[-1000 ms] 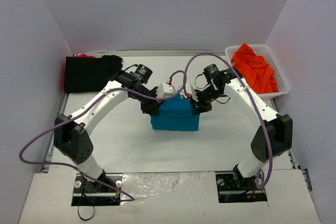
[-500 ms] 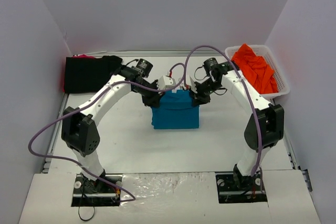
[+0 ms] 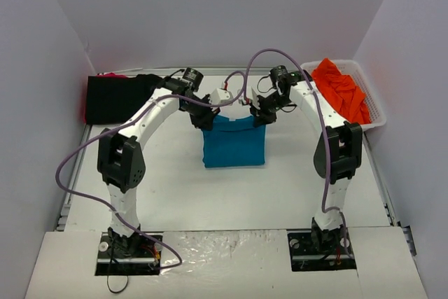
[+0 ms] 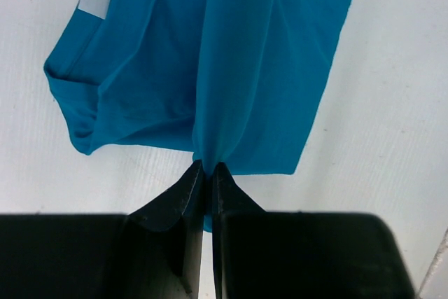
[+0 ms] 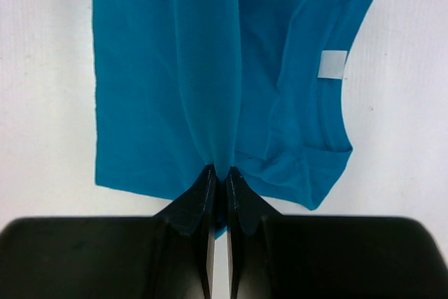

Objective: Fold and stack the t-shirts
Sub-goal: Fold the long partially folded tshirt into a neat square, then put the neatly folded tshirt into the corner of the board with the left arm

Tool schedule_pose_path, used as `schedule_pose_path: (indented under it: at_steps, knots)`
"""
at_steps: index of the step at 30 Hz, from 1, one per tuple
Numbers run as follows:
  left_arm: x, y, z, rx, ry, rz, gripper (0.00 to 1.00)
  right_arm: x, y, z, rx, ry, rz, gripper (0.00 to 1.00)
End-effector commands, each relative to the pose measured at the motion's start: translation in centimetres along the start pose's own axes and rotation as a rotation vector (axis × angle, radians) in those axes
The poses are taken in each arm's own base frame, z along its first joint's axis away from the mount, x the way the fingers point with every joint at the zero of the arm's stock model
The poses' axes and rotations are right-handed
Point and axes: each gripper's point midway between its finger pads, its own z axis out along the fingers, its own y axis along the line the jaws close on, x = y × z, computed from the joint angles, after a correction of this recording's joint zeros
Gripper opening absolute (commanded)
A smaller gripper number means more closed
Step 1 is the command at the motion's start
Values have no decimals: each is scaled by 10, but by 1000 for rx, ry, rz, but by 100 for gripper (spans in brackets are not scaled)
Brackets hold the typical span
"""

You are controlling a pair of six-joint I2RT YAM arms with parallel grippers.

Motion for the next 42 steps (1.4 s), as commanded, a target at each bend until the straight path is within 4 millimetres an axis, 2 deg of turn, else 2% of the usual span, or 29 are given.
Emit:
schedule_pose_path:
  at_steps: [1, 8, 10, 12, 13, 16, 18, 22, 26, 29, 30, 31, 32, 33, 34, 35, 36, 37, 39, 40, 41, 42]
  knots:
    - [-17, 13, -8, -17, -36, 78, 2, 14, -14, 0, 6, 36, 34, 0]
    - [-14, 39, 8, -11, -30, 69, 2, 33, -43, 13, 12, 46, 55, 2]
    - [-12, 46, 13, -10, -25, 63, 2, 39, -50, 16, 15, 49, 69, 8]
    - [-9, 52, 18, -16, -17, 60, 10, 45, -57, 22, 16, 51, 81, 30]
    - [-10, 55, 19, -22, -19, 66, 20, 48, -60, 23, 22, 52, 90, 32]
    - [-11, 65, 21, -47, -19, 66, 21, 54, -70, 27, 49, 55, 104, 38]
    - [-18, 71, 18, -71, -25, 71, 32, 55, -76, 28, 67, 58, 114, 41]
    - [-35, 82, 2, -154, -54, 100, 40, 54, -83, 22, 108, 77, 132, 40]
    - [-56, 81, -17, -220, -118, 105, 43, 49, -79, 7, 151, 94, 150, 46]
    - [-56, 68, -31, -237, -132, 64, 43, 44, -67, -6, 180, 103, 188, 46]
    - [-61, 60, -44, -249, -149, 66, 43, 42, -62, -9, 182, 99, 199, 47]
    - [-46, 52, -39, -232, -131, 28, 43, 28, -55, -20, 194, 70, 192, 47]
    - [-54, 46, -54, -256, -181, 16, 43, 29, -43, -16, 171, 65, 199, 49]
    - [-48, 41, -55, -249, -194, -10, 43, 21, -35, -14, 160, 56, 183, 50]
    - [-22, 34, -44, -211, -180, -83, 42, 6, -32, -25, 202, 39, 164, 50]
    - [-28, 29, -59, -229, -246, -123, 43, 7, -20, -19, 200, 53, 189, 50]
    - [-19, 27, -61, -215, -263, -168, 43, -6, -10, -9, 204, 64, 177, 51]
    - [4, 25, -60, -181, -274, -278, 43, -13, -16, -20, 323, 109, 209, 54]
    - [13, 23, -73, -168, -316, -337, 43, -13, -9, -10, 422, 223, 228, 56]
    - [21, 23, -76, -169, -313, -370, 43, -29, -1, 3, 449, 263, 182, 57]
    - [37, 25, -82, -183, -287, -433, 45, -21, -6, -3, 557, 368, 180, 60]
    - [40, 23, -88, -189, -281, -449, 48, -14, 1, 3, 607, 425, 196, 65]
